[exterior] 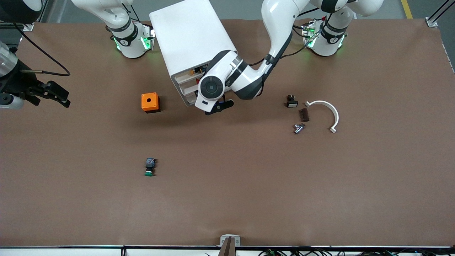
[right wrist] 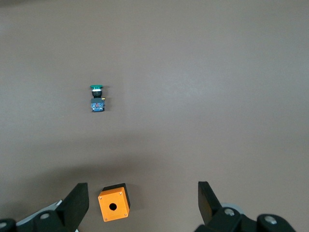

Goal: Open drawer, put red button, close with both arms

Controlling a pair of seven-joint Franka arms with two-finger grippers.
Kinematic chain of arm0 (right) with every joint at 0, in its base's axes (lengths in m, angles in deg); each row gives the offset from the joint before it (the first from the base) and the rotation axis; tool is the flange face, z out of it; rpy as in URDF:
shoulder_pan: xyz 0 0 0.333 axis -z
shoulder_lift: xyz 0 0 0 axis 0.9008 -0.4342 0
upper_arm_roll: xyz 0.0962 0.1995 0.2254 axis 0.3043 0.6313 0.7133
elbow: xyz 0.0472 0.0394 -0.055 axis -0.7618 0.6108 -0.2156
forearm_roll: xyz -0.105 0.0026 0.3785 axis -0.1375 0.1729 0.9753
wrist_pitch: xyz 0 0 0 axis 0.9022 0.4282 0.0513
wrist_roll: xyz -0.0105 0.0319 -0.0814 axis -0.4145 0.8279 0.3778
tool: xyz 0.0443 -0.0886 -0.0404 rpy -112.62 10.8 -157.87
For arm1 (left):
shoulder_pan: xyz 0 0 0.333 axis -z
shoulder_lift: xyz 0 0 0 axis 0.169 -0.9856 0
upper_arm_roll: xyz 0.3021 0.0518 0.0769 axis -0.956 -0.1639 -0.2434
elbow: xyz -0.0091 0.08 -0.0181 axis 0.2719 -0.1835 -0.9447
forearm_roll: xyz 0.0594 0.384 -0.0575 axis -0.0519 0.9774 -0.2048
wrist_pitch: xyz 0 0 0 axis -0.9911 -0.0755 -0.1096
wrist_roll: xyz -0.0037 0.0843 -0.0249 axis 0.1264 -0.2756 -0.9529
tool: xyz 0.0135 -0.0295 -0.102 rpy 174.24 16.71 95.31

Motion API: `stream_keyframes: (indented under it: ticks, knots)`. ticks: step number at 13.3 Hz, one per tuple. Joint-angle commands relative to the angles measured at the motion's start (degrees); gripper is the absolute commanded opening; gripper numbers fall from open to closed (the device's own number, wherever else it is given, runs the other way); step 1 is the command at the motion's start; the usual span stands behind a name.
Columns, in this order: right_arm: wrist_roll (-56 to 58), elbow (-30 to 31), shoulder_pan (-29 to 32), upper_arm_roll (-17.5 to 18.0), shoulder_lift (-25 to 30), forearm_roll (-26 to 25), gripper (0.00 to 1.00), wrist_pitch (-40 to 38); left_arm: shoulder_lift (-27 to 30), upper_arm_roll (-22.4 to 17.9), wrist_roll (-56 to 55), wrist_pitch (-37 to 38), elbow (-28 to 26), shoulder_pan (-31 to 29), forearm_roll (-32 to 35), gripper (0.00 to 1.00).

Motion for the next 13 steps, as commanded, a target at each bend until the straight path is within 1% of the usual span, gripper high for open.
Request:
stream_keyframes:
  ticks: [1, 3, 5, 6, 9, 10, 12, 13]
  knots:
    - [0.6, 1.1, 3.0, 1.2, 1.1, -0.6, 1.00, 0.6, 1.3, 1.7, -0.6, 0.4, -1.5, -0.1, 0.1, 0.99]
    - [0.6, 1.2, 3.8, 1.5, 1.0, -0.5, 1.00, 0.5, 1.2, 2.0, -1.4, 0.4, -1.5, -0.2, 0.1, 0.99]
    - [0.6, 1.2, 3.5, 1.4, 1.1, -0.5, 1.00, 0.4, 1.6, 1.4, -2.0, 0.4, -1.3, -1.7, 0.8, 0.99]
    - [0.6, 1.2, 3.5, 1.3, 1.0, -0.5, 1.00, 0.5, 2.0, -0.2, -2.2, 0.4, -1.0, -3.5, 1.3, 0.99]
    - [0.5, 1.2, 3.4, 1.3, 1.0, -0.5, 1.00, 0.9, 7.1, -7.7, -1.2, 0.4, -1.0, -8.5, 3.4, 0.99]
    - [0.5, 1.2, 3.4, 1.3, 1.0, -0.5, 1.00, 0.9, 8.7, -8.8, -0.6, 0.4, -1.0, -10.4, 4.7, 0.99]
    - [0.5, 1.2, 3.5, 1.3, 1.0, -0.5, 1.00, 0.9, 12.3, -9.0, 1.3, 1.4, -1.3, -16.5, 8.7, 0.99]
    - [0.5, 1.3, 3.4, 1.3, 1.1, -0.5, 1.00, 0.9, 13.8, -9.0, 3.8, 3.1, -1.1, -19.3, 11.1, 0.99]
